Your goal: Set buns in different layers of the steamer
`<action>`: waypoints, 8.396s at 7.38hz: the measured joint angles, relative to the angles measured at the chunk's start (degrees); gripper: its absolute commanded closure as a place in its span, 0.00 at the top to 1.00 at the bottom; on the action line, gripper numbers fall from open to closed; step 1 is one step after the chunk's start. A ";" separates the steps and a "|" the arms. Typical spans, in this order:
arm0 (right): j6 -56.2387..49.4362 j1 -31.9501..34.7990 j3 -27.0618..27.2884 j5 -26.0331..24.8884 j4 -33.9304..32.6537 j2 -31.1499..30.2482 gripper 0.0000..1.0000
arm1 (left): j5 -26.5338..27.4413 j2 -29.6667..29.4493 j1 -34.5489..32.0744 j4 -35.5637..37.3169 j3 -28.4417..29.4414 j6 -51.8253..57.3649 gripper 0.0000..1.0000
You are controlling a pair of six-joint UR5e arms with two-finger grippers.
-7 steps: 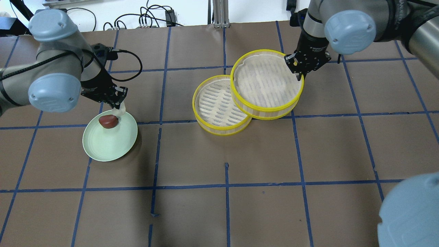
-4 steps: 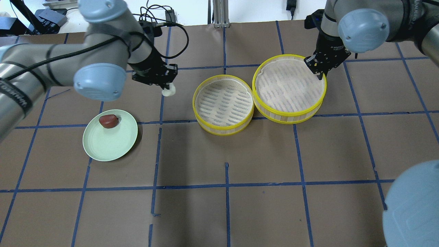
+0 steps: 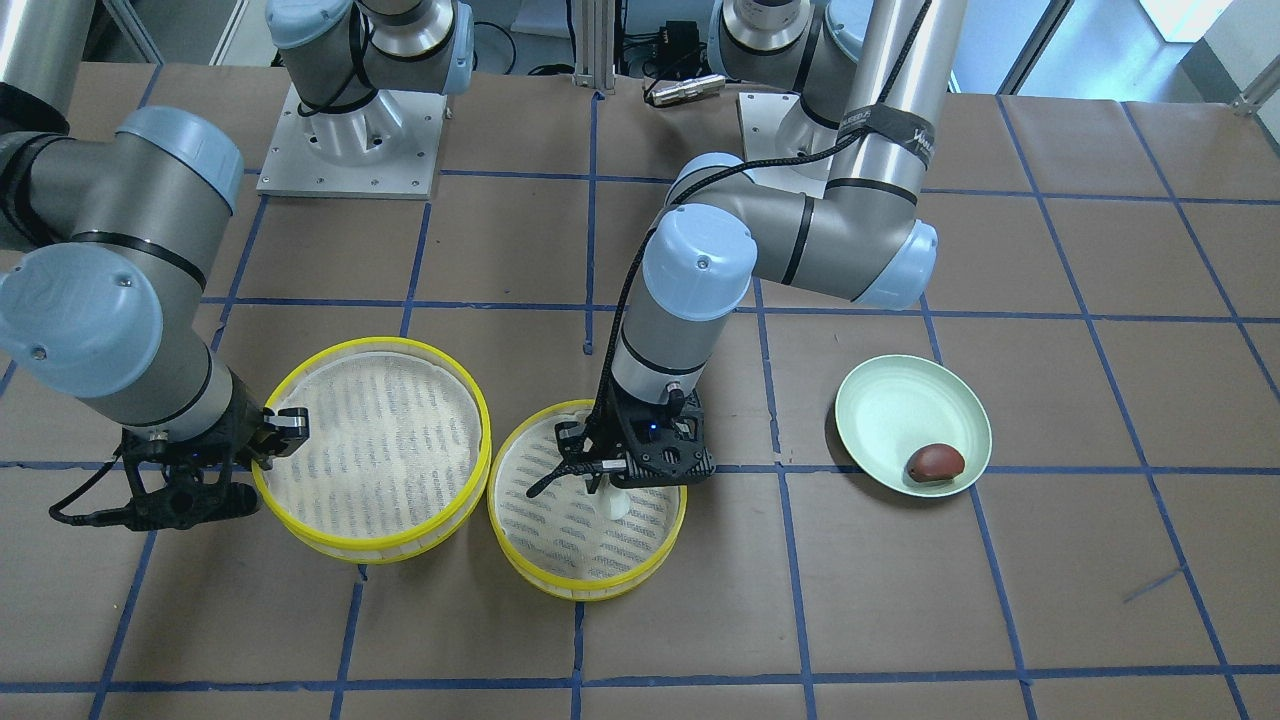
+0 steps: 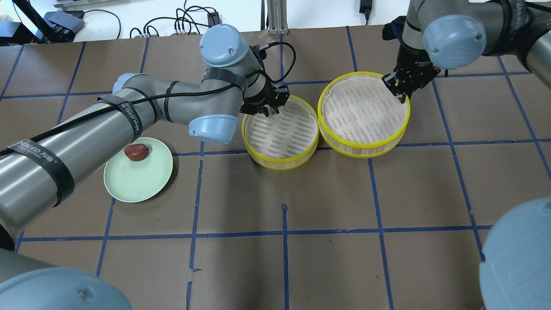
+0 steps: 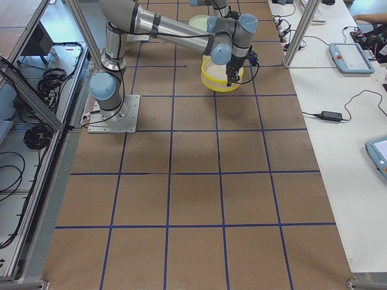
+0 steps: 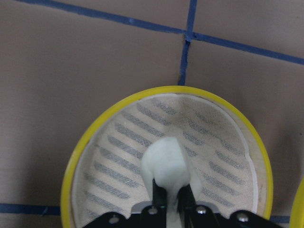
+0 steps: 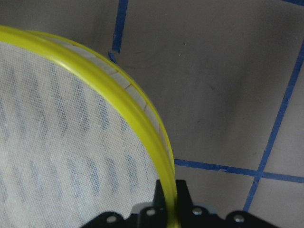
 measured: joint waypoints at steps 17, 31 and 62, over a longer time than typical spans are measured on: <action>38.39 16.78 -2.94 5.21 -2.91 5.89 0.09 | 8.58 7.53 34.89 -3.67 -16.82 61.03 0.37; 39.49 16.79 -1.27 5.63 -3.89 5.66 0.15 | 0.12 16.75 11.39 -14.51 -6.60 19.96 0.04; 10.73 4.94 -2.27 4.38 15.91 -18.83 1.00 | 7.25 26.56 19.41 -38.03 -1.58 35.62 1.00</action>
